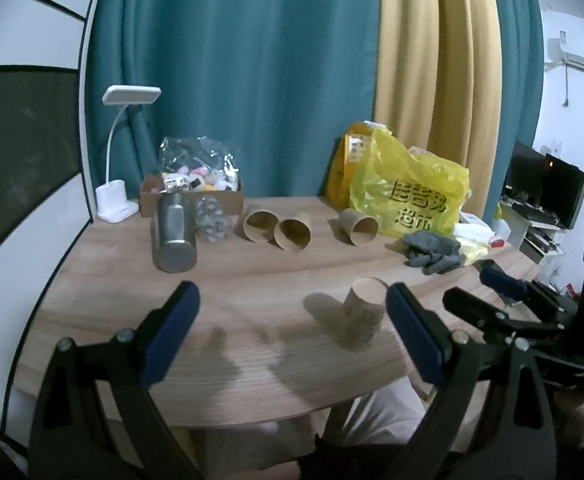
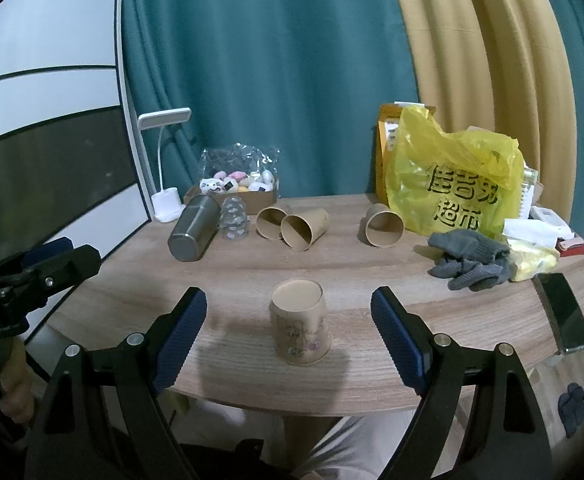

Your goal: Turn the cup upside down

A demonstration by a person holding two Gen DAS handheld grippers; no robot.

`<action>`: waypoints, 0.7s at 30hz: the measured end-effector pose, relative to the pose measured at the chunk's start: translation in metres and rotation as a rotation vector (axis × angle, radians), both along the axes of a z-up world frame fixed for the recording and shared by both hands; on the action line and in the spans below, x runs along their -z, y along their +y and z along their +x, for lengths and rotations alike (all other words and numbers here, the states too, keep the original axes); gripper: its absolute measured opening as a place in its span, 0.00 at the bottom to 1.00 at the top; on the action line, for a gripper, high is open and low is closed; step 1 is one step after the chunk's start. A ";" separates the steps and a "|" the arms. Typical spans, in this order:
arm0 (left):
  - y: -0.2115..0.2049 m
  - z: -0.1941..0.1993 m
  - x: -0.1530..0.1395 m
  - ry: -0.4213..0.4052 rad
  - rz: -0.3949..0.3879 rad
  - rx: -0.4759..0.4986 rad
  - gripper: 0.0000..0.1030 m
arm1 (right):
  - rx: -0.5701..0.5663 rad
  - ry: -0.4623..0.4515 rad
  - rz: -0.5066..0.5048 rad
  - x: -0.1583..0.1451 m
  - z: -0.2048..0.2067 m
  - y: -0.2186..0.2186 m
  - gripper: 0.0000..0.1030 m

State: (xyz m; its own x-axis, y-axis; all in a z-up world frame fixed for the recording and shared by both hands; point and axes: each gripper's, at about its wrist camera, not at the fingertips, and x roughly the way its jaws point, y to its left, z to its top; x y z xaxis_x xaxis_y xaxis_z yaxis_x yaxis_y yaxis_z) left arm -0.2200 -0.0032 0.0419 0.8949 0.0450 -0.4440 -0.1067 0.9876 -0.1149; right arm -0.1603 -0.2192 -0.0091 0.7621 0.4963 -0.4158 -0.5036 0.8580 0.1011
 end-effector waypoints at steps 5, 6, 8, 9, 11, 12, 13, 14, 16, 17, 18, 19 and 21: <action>0.003 -0.001 0.001 0.001 -0.003 -0.013 0.93 | -0.005 0.007 0.001 0.001 -0.003 0.001 0.84; 0.004 -0.001 0.001 0.000 -0.003 -0.014 0.93 | -0.004 0.009 0.000 0.001 -0.003 0.001 0.84; 0.004 -0.002 0.000 -0.002 -0.004 -0.015 0.93 | -0.006 0.011 0.002 0.001 -0.003 0.001 0.84; 0.004 -0.002 0.000 -0.003 -0.004 -0.015 0.93 | -0.006 0.012 0.002 0.000 -0.003 0.001 0.84; 0.004 -0.003 0.000 -0.005 -0.007 -0.015 0.93 | -0.006 0.010 0.002 0.000 -0.003 0.001 0.84; 0.005 -0.004 0.000 -0.006 -0.012 -0.014 0.93 | -0.006 0.010 0.001 0.000 -0.003 0.002 0.84; 0.006 -0.005 0.000 -0.009 -0.020 -0.013 0.93 | -0.008 0.011 0.001 0.000 -0.003 0.002 0.84; 0.006 -0.004 -0.001 -0.011 -0.027 -0.015 0.93 | -0.009 0.011 0.000 0.000 -0.003 0.002 0.84; 0.008 -0.005 -0.002 -0.015 -0.031 -0.020 0.93 | -0.008 0.013 -0.001 0.000 -0.003 0.003 0.84; 0.008 -0.005 -0.002 -0.015 -0.032 -0.022 0.93 | -0.008 0.015 0.000 0.000 -0.003 0.002 0.84; 0.008 -0.005 -0.002 -0.015 -0.033 -0.023 0.93 | -0.009 0.015 0.000 0.000 -0.003 0.003 0.84; 0.009 -0.005 -0.002 -0.014 -0.033 -0.021 0.93 | -0.008 0.014 -0.002 0.000 -0.003 0.003 0.84; 0.009 -0.006 -0.003 -0.017 -0.035 -0.022 0.93 | -0.008 0.017 0.000 0.000 -0.003 0.003 0.84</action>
State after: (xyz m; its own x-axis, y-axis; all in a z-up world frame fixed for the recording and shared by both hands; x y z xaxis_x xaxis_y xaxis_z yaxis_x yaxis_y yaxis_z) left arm -0.2259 0.0062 0.0446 0.9011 0.0489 -0.4308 -0.1257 0.9804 -0.1517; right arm -0.1634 -0.2165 -0.0094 0.7508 0.5025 -0.4287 -0.5090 0.8538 0.1094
